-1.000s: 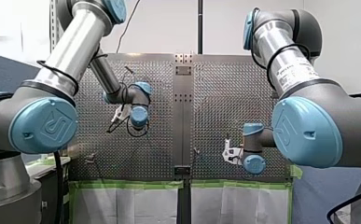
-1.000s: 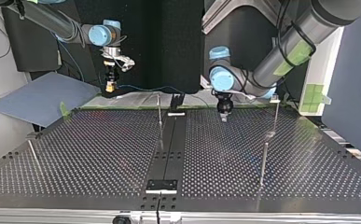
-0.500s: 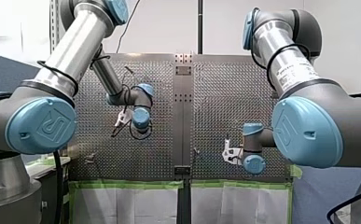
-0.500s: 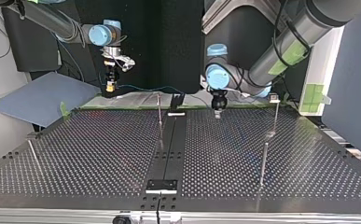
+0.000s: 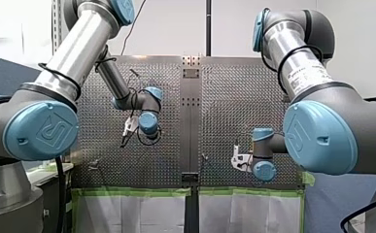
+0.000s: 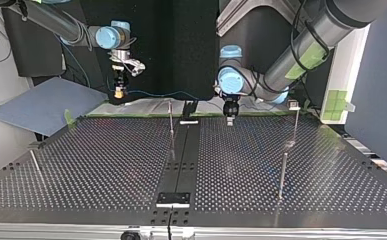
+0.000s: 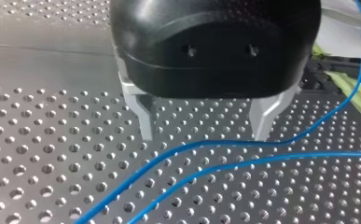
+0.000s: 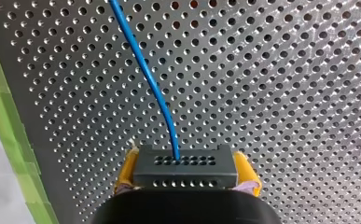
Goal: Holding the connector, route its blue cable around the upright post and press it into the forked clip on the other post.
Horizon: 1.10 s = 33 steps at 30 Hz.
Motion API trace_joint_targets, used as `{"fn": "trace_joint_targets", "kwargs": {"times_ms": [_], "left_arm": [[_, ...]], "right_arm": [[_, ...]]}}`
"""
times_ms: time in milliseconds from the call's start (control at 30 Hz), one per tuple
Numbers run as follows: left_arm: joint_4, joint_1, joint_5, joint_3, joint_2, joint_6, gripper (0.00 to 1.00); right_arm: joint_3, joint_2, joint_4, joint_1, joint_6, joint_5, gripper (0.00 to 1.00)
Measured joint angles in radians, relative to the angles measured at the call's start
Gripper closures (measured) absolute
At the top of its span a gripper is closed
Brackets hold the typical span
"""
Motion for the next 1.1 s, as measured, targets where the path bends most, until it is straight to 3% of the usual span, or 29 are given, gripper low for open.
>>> {"fn": "trace_joint_targets", "kwargs": {"times_ms": [300,567,933,1100], "left_arm": [[-0.025,-0.006,-0.03,0.004,-0.012,-0.057,0.0],[-0.049,-0.008,-0.061,0.032,-0.063,-0.038,0.0],[-0.029,-0.005,-0.047,0.071,-0.142,-0.007,0.0],[-0.025,-0.006,-0.045,0.072,-0.152,-0.005,0.0]], "right_arm": [[0.0,0.0,0.007,0.001,-0.001,0.001,0.98],[0.0,0.0,0.007,0.001,0.0,0.001,0.98],[0.0,0.0,0.007,0.001,0.0,0.001,0.98],[0.0,0.0,0.007,0.001,0.0,0.001,0.98]]}}
